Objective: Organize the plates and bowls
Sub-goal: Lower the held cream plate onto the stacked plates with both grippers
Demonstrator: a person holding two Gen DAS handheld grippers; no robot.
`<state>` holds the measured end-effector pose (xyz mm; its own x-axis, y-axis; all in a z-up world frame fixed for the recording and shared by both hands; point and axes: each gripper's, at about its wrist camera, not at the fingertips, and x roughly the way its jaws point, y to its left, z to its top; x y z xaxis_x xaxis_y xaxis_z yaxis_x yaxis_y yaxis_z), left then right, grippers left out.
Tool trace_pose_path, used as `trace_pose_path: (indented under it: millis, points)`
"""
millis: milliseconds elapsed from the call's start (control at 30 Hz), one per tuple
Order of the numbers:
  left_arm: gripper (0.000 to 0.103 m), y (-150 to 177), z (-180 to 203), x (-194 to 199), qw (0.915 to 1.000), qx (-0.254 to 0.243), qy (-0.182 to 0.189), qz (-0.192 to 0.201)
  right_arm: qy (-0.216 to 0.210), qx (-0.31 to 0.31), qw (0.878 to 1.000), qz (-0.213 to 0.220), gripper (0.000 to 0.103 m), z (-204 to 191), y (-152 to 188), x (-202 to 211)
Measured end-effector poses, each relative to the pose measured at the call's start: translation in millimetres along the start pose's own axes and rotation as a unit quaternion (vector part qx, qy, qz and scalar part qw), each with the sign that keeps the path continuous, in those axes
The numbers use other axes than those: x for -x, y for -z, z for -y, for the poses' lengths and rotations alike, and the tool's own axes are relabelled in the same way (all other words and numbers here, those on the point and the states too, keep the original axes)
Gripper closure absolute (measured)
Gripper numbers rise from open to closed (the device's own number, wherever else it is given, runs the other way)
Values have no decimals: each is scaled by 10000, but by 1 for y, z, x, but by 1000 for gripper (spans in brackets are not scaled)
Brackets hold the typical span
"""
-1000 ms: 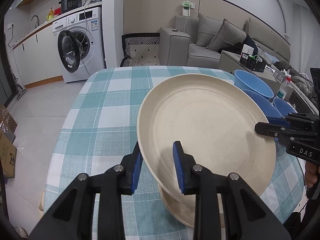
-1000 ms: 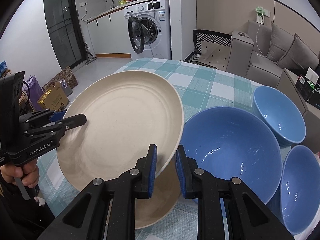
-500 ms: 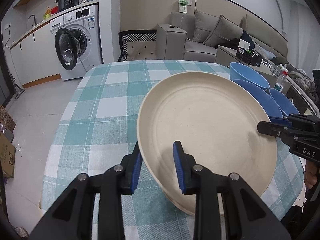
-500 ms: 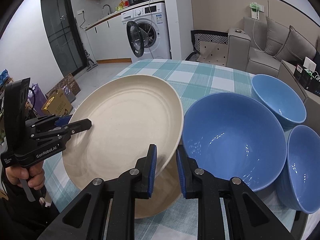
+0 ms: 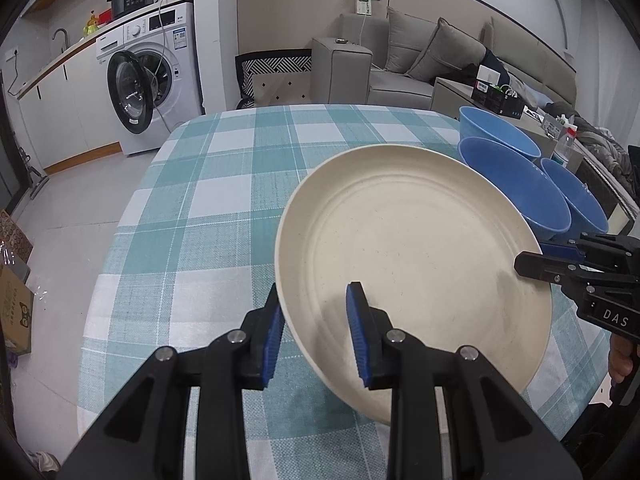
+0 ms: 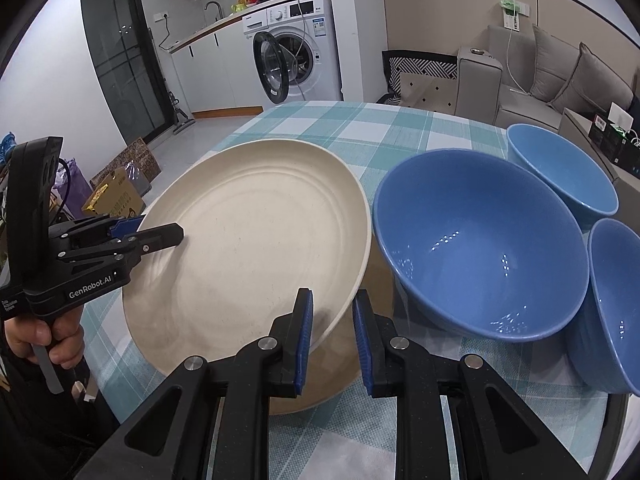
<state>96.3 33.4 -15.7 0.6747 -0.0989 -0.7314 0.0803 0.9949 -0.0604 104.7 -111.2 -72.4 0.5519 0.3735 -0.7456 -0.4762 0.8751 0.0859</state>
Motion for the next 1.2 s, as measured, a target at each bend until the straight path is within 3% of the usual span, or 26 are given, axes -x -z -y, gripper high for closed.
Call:
trace_pose_path:
  millis: [800,1200]
  points:
    - [72,5,7,-13,9995,-187,-85,-237,3,40,9997,-227,82,3,5,-15]
    - [69,10,16,-20,9986,-362,-163,-347,311,152,9990,-298,82,1,6,-20]
